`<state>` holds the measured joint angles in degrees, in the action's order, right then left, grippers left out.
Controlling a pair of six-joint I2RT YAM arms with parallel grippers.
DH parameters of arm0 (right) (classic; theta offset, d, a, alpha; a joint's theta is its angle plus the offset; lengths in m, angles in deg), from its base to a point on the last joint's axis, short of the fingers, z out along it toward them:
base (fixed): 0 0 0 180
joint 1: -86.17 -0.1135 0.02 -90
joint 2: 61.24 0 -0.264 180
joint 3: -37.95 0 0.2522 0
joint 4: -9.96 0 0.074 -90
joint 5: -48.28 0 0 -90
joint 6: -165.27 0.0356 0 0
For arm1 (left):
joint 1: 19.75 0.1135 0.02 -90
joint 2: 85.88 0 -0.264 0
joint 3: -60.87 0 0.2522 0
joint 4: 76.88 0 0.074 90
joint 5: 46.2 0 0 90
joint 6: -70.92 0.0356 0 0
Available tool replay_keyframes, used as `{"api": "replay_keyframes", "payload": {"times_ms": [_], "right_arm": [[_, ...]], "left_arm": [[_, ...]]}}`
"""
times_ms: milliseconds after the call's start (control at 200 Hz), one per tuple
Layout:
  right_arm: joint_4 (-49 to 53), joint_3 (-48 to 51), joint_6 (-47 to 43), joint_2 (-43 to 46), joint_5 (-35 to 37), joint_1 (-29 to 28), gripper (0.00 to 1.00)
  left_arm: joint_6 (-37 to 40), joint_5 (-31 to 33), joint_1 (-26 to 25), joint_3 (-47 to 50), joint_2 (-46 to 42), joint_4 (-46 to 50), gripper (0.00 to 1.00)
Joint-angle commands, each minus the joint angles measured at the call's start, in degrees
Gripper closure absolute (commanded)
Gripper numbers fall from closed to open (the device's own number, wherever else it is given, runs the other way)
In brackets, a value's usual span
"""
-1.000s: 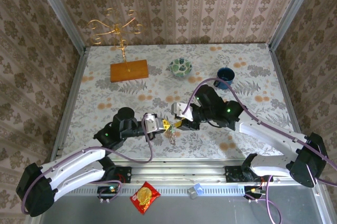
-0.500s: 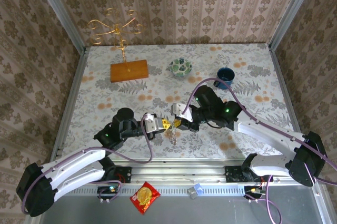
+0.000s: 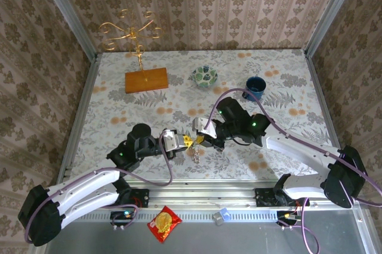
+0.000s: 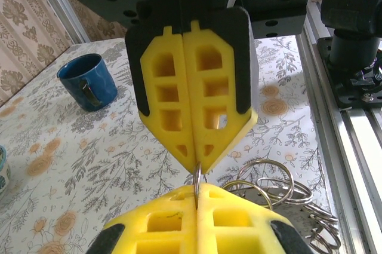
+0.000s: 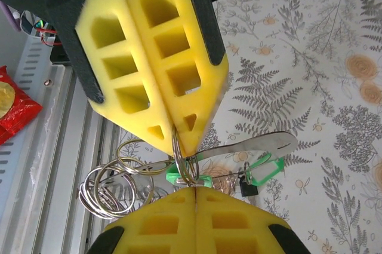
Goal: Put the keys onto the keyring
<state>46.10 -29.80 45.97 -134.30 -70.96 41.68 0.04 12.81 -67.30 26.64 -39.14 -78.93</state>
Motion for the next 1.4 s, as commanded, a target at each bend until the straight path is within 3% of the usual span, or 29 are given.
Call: {"api": "replay_keyframes", "payload": {"times_ms": [0,90,160,255,430,860,1225,1290,1395], "right_arm": [[-0.8,-0.3,1.0,-0.7,-1.6,0.3,1.0],[-1.9,0.3,1.5,0.2,-1.6,0.5,1.0],[-3.9,1.6,2.0,1.6,-1.3,0.6,0.86],[-6.8,4.0,2.3,3.6,-1.5,0.7,0.78],[-9.8,5.7,3.5,4.0,-2.8,0.7,0.77],[-15.1,7.4,6.2,2.5,-5.1,0.6,0.8],[-15.5,5.9,5.7,0.9,-6.0,0.7,1.0],[-12.5,4.7,4.2,0.9,-5.4,0.7,1.0],[-5.4,1.5,0.4,0.5,-2.7,0.4,1.0]], "left_arm": [[-1.1,-0.7,-0.1,0.3,-1.2,-4.0,1.0],[-1.0,-0.5,-0.1,0.5,-1.2,-3.9,1.0],[-1.0,-0.5,-0.1,0.7,-1.2,-4.0,1.0],[-1.1,-0.5,0.0,1.0,-1.1,-4.5,1.0],[-2.0,-0.3,0.0,1.6,-1.0,-6.4,1.0],[-4.4,0.2,-0.1,3.4,-1.0,-11.4,1.0],[-5.6,2.0,-0.1,4.4,-0.8,-13.6,1.0],[-5.2,3.2,-0.1,4.1,-1.1,-11.9,0.83],[-2.8,4.4,-0.1,2.5,-1.5,-5.9,0.68]]}}
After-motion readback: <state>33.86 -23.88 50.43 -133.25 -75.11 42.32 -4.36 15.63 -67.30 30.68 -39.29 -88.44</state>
